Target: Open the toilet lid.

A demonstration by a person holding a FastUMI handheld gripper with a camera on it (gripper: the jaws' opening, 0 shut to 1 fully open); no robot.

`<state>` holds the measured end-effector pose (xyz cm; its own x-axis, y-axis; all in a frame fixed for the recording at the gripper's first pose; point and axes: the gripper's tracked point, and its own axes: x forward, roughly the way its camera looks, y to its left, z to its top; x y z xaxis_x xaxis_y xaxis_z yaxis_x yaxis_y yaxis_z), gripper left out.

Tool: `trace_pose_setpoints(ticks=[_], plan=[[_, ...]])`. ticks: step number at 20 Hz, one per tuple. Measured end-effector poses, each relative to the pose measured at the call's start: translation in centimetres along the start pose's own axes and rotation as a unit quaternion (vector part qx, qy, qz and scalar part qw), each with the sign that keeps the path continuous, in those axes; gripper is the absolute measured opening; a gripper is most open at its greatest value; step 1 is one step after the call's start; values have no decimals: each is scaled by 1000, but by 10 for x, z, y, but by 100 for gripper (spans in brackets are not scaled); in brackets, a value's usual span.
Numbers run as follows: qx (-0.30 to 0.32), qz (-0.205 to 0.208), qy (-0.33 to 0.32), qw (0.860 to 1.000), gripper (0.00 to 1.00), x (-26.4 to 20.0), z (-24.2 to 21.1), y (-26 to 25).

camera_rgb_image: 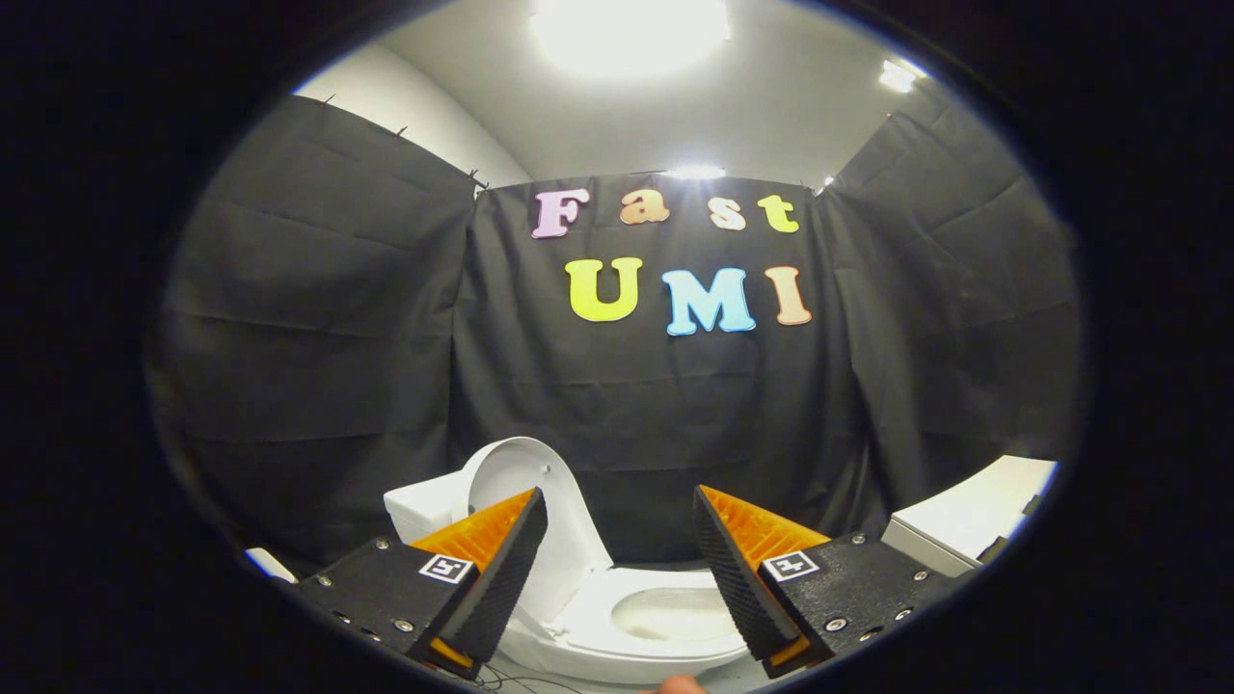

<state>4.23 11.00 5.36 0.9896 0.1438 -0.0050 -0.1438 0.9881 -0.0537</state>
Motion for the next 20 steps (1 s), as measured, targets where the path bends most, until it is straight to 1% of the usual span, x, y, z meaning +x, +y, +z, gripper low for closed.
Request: trace_pose_setpoints(ticks=[5, 11, 15, 20], plan=[[13, -24, -15, 1000, 93, -14, 11, -35], [-11, -50, -27, 998, 93, -33, 11, -67], [4, -64, -20, 998, 93, -42, 3, -84], [1, -82, -8, 997, 93, -49, -10, -102]])
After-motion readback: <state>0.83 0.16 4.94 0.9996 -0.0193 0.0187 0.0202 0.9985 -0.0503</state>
